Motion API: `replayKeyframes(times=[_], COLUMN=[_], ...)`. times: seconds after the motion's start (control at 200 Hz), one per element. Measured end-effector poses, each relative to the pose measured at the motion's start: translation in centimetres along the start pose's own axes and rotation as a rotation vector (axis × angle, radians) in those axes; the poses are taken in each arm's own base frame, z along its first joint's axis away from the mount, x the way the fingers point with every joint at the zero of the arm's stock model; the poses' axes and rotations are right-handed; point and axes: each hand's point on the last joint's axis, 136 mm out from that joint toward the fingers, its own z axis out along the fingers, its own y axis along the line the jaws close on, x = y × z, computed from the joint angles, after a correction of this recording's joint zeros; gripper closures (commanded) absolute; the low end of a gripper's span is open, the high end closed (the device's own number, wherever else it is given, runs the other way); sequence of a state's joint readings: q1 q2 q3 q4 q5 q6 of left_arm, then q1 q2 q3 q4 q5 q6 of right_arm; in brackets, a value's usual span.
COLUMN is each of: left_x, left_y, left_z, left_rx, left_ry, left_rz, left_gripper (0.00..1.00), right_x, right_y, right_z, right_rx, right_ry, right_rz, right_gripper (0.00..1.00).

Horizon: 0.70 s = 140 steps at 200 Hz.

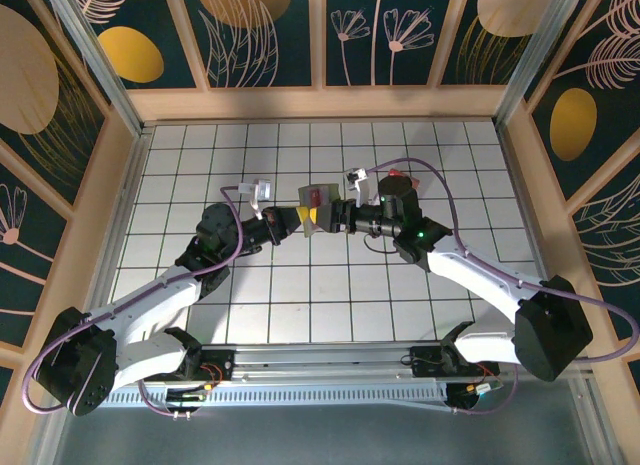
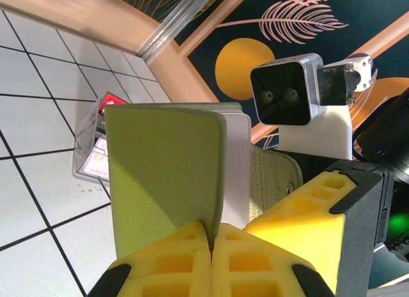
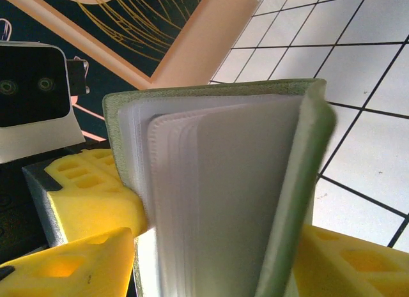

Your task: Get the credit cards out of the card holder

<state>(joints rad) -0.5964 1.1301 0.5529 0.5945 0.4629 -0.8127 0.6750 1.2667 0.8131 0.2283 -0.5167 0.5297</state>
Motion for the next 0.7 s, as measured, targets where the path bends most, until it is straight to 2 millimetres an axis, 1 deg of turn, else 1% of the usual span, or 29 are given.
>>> replayKeyframes(times=[0.185, 0.28, 0.365, 0.415, 0.475, 0.621, 0.701], left_x=[-0.1, -0.2, -0.3, -0.4, -0.6, -0.8, -0.9], left_y=[-0.2, -0.3, -0.5, -0.6, -0.9, -1.0, -1.0], left_z=[0.0, 0.0, -0.1, -0.2, -0.2, -0.3, -0.3], left_rx=[0.007, 0.012, 0.017, 0.02, 0.027, 0.028, 0.026], left_ry=[-0.002, -0.006, -0.011, -0.015, -0.021, -0.031, -0.037], left_rz=[0.003, 0.006, 0.01, 0.012, 0.017, 0.013, 0.012], left_gripper=[1.0, 1.0, 1.0, 1.0, 1.0, 0.64, 0.5], right_x=[0.0, -0.2, -0.2, -0.3, -0.5, -0.7, -0.6], right_y=[-0.1, -0.3, -0.4, -0.5, -0.7, -0.5, -0.2], right_z=[0.0, 0.0, -0.1, -0.1, -0.2, -0.6, -0.7], right_rx=[0.005, 0.017, 0.027, 0.034, 0.044, 0.05, 0.042], right_ry=[-0.003, -0.01, -0.015, -0.018, -0.027, -0.036, -0.034], right_rz=[-0.001, 0.004, 0.004, 0.004, 0.007, 0.001, -0.001], right_gripper=[0.59, 0.68, 0.78, 0.86, 0.91, 0.96, 0.99])
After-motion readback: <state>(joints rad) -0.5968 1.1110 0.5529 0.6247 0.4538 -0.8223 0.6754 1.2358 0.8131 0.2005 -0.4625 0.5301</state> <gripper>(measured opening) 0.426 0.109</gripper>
